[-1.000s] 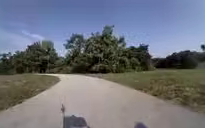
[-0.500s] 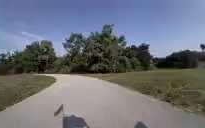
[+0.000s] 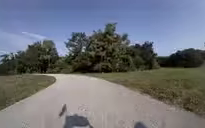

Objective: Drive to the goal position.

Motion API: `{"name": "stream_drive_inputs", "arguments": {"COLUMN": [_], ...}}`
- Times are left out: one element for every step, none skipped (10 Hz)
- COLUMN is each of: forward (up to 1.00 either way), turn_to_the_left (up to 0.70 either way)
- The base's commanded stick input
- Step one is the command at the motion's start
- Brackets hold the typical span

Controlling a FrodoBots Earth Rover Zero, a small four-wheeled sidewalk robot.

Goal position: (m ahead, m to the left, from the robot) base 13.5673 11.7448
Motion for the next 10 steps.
{"name": "stream_drive_inputs", "arguments": {"forward": [1.00,1.00,1.00,1.00,1.00,1.00,1.00,1.00,1.00,1.00], "turn_to_the_left": [0.10,0.03,0.03,0.03,0.04,0.03,0.02,0.03,0.02,0.02]}}
